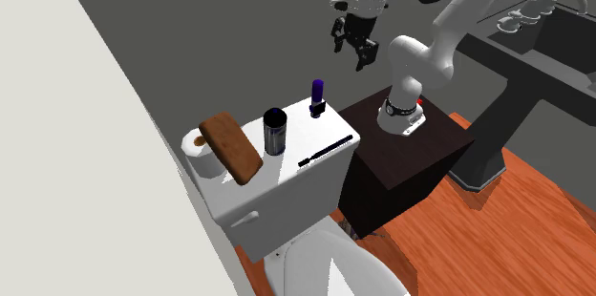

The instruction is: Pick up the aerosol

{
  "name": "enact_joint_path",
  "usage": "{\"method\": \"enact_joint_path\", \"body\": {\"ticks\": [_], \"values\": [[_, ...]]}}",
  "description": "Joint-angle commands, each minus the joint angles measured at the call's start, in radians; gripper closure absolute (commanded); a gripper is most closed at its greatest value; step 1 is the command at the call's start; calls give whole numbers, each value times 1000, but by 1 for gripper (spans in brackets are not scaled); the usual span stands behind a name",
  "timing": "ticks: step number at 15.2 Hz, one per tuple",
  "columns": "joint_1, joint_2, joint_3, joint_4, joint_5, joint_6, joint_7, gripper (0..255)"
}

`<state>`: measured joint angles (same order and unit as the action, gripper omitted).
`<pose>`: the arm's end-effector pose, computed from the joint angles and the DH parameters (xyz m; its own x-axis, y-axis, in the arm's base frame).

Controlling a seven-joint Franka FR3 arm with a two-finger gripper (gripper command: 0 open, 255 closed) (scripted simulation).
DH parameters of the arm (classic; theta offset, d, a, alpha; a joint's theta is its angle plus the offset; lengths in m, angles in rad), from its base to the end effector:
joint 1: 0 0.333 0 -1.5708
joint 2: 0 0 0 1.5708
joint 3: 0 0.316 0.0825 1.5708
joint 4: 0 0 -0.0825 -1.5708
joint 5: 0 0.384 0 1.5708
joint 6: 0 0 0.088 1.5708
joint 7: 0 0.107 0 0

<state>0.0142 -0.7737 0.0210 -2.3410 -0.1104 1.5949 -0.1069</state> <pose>0.3129 0.0015 0.5968 0.9903 0.1379 0.0138 0.1351 -0.9827 0.1269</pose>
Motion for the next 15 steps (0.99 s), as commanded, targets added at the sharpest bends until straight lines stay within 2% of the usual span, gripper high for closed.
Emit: {"method": "enact_joint_path", "body": {"ticks": [1, 8, 15], "values": [[0, 0, 0, 0, 0, 0, 0, 0], [35, 333, -44, 250, 3, 25, -149, 0], [61, 663, -57, 566, 28, -24, -296, 0]]}}
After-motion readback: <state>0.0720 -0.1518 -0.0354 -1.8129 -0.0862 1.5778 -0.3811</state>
